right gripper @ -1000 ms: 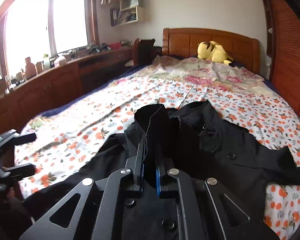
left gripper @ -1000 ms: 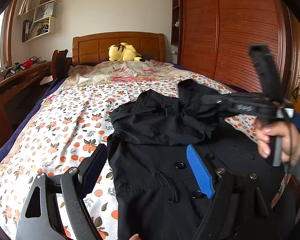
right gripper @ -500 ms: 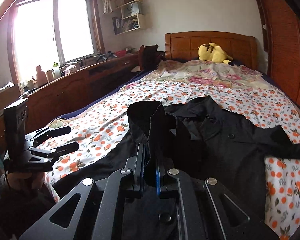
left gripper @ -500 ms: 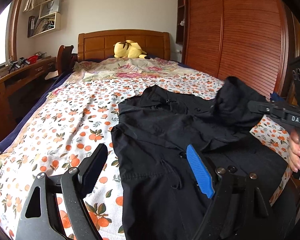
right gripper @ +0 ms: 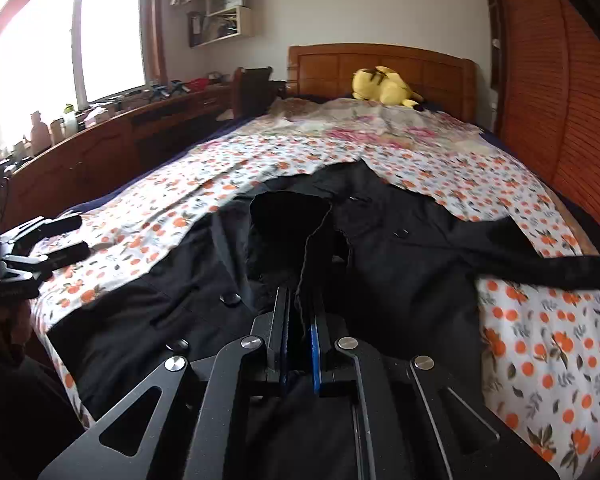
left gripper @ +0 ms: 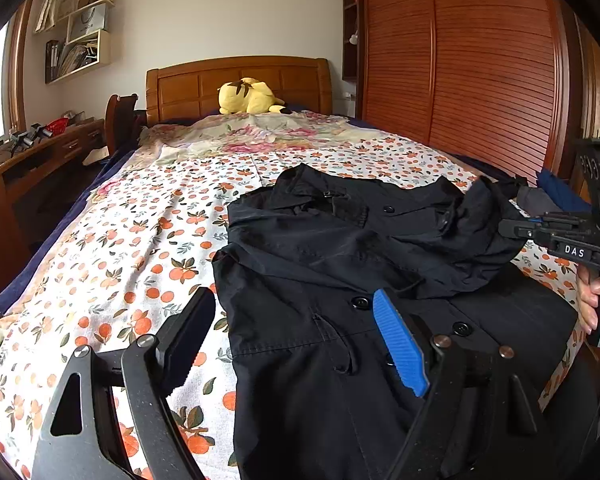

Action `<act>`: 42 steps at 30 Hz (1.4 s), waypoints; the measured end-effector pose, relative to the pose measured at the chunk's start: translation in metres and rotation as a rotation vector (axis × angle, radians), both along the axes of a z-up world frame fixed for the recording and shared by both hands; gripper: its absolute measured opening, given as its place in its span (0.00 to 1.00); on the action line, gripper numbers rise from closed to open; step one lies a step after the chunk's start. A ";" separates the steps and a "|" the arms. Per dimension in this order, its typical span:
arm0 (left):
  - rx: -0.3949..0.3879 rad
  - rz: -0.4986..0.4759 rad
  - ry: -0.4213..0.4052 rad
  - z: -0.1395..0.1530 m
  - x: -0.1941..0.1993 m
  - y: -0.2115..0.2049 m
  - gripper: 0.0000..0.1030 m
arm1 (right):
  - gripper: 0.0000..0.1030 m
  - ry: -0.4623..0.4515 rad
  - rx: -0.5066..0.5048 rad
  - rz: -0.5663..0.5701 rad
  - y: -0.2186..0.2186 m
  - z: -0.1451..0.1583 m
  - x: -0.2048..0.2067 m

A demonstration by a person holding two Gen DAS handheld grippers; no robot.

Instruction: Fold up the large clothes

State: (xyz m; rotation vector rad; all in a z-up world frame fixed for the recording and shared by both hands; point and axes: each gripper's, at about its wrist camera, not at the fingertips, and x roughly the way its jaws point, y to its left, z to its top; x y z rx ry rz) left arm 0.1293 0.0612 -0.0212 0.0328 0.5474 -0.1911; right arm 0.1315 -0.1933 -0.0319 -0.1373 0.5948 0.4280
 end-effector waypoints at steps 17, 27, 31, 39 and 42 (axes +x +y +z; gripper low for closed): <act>-0.003 -0.052 -0.003 0.003 0.004 -0.034 0.79 | 0.19 0.158 -0.030 -0.109 -0.035 -0.004 -0.021; -0.009 -0.068 0.012 0.001 0.006 -0.044 0.79 | 0.45 0.134 -0.013 -0.183 -0.066 0.022 -0.013; -0.010 -0.074 0.012 -0.001 0.007 -0.049 0.80 | 0.45 0.189 -0.029 -0.196 -0.064 0.000 0.013; 0.011 -0.101 0.035 -0.008 0.009 -0.059 0.79 | 0.45 0.352 -0.069 -0.140 -0.041 -0.042 0.049; 0.007 -0.101 0.043 -0.009 0.010 -0.058 0.79 | 0.45 0.383 -0.074 -0.110 -0.042 -0.062 0.053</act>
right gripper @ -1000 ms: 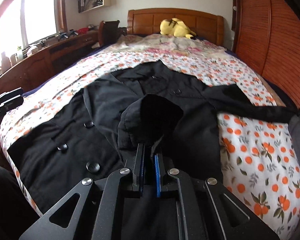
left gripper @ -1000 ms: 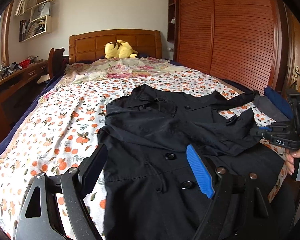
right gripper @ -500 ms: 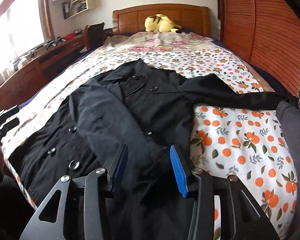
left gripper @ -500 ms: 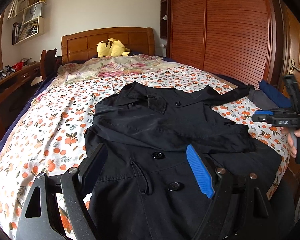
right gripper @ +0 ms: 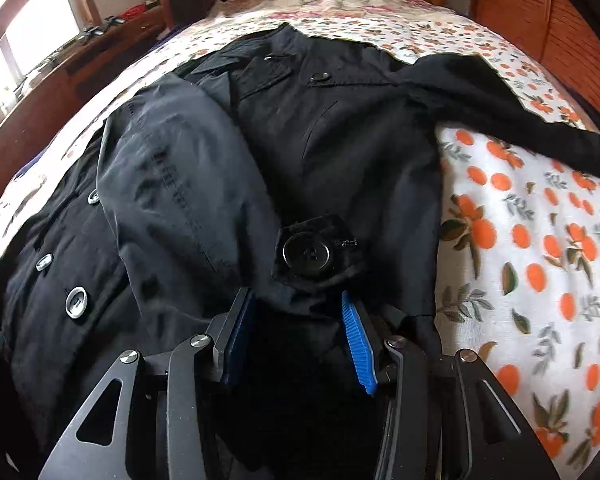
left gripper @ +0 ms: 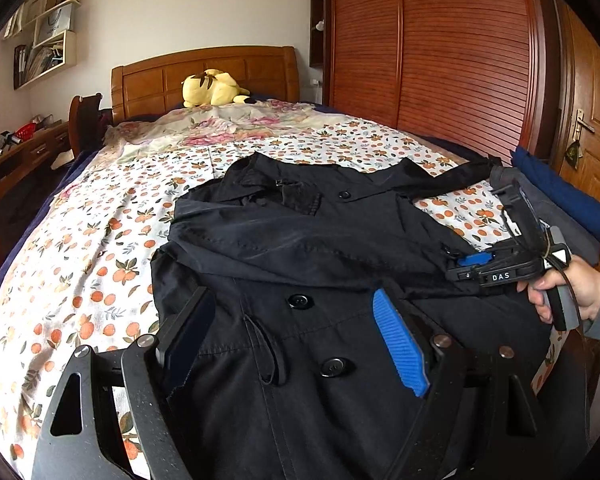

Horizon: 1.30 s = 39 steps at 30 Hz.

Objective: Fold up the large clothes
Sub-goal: 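Grasp the other black sleeve with the right tool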

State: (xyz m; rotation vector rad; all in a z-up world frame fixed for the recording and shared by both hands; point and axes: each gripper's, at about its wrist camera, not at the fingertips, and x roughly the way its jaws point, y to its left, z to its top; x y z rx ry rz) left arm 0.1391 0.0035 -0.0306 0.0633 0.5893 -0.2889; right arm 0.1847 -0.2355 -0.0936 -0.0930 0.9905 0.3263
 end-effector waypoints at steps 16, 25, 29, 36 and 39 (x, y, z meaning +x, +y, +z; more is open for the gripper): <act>-0.025 0.015 0.011 -0.003 0.004 0.000 0.79 | 0.56 -0.140 0.093 -0.188 -0.096 0.065 0.018; -0.016 0.005 0.035 -0.009 0.008 -0.002 0.79 | 0.58 -0.109 0.068 -0.362 -0.167 0.057 0.097; -0.022 0.004 0.038 -0.009 0.012 -0.001 0.80 | 0.58 -0.098 0.135 -0.441 -0.191 0.046 0.120; -0.030 0.007 0.047 -0.010 0.017 0.002 0.79 | 0.58 -0.082 0.254 -0.588 -0.221 0.027 0.156; -0.028 0.004 0.051 -0.012 0.018 0.002 0.80 | 0.58 -0.083 0.237 -0.599 -0.223 0.024 0.168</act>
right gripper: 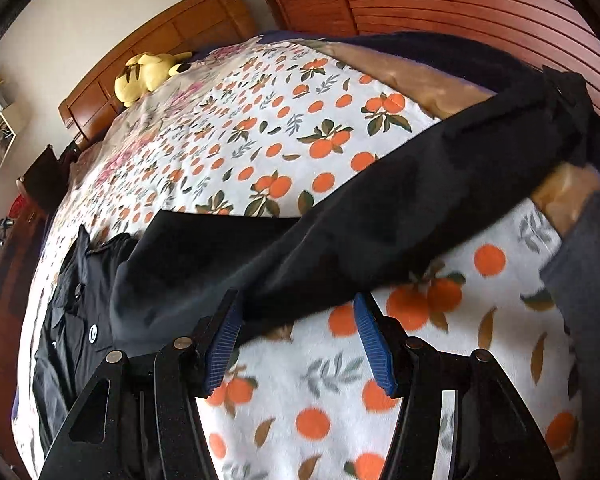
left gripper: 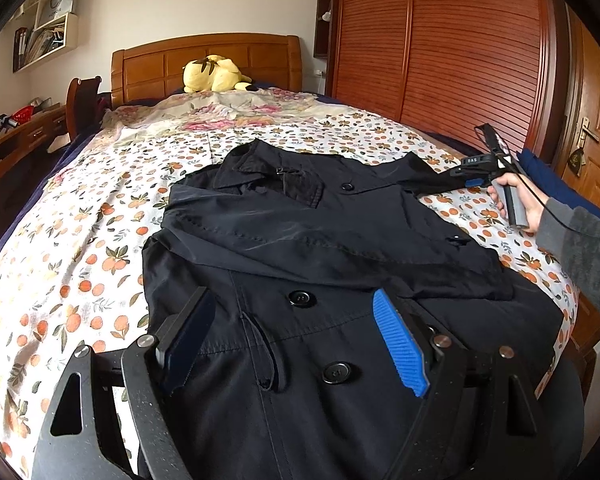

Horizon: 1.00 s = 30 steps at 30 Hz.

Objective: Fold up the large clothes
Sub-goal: 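Grasp the other black sleeve with the right tool, then lift the sleeve with the right tool and lay it across the coat body, then open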

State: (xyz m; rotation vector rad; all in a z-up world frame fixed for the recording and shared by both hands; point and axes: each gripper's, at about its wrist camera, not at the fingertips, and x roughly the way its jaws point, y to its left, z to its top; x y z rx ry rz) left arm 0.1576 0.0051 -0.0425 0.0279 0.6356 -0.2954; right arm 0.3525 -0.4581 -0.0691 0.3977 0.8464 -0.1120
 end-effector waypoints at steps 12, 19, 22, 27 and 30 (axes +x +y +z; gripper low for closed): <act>0.054 -0.023 0.031 -0.011 0.005 -0.012 0.80 | 0.23 0.087 -0.079 -0.015 0.012 -0.014 0.039; 0.069 -0.037 0.046 -0.016 0.005 -0.018 0.80 | 0.08 -0.026 -0.231 0.087 0.052 0.020 0.045; 0.067 -0.038 0.043 -0.015 0.006 -0.019 0.79 | 0.08 -0.104 -0.283 0.144 0.079 0.049 0.039; 0.063 -0.035 0.038 -0.013 0.004 -0.017 0.79 | 0.08 -0.233 -0.346 0.312 0.148 0.093 0.020; 0.062 -0.029 0.032 -0.011 0.001 -0.015 0.80 | 0.08 -0.286 -0.326 0.459 0.198 0.106 -0.004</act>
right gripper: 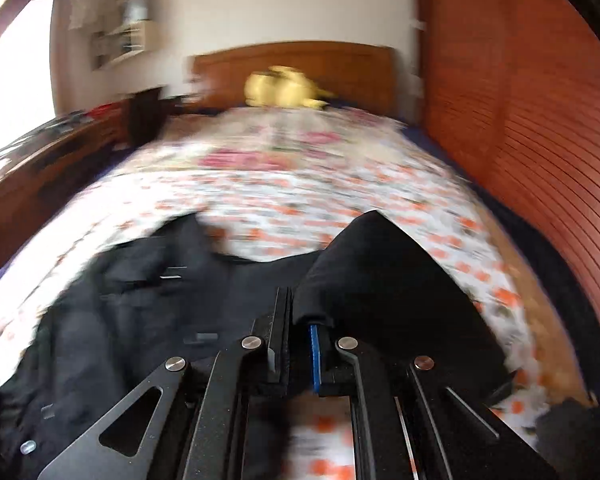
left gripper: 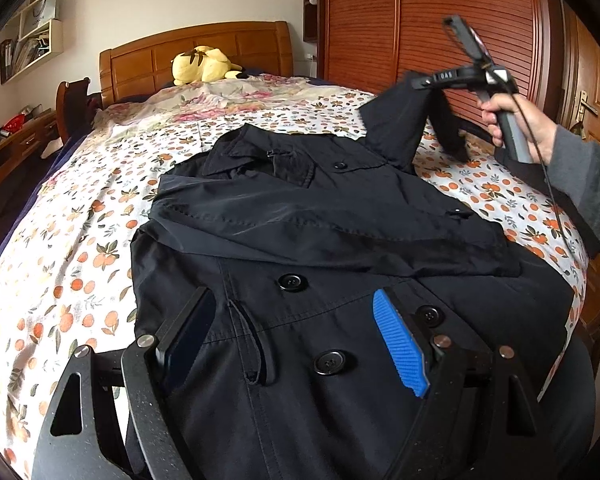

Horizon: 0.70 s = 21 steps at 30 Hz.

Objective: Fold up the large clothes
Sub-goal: 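Lift the sleeve with the right tool and lay it across the coat body, then open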

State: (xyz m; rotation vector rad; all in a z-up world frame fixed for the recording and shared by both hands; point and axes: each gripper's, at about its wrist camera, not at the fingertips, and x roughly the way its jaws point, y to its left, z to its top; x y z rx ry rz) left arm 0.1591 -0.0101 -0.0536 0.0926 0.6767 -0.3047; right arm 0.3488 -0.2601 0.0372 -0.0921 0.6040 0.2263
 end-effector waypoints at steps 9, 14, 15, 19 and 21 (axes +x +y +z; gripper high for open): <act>-0.023 0.034 -0.023 0.005 -0.002 0.012 0.80 | 0.08 0.205 0.079 0.243 0.078 -0.071 -0.039; -0.028 0.030 -0.036 0.008 -0.005 0.014 0.79 | 0.10 0.255 0.041 0.229 0.093 -0.081 -0.031; -0.032 0.030 -0.036 0.009 -0.005 0.015 0.79 | 0.11 0.256 0.039 0.224 0.091 -0.079 -0.034; -0.041 0.027 -0.038 0.010 -0.005 0.016 0.80 | 0.17 0.243 0.052 0.223 0.077 -0.066 -0.055; -0.040 0.024 -0.038 0.010 -0.005 0.016 0.80 | 0.26 0.226 0.045 0.216 0.066 -0.057 -0.073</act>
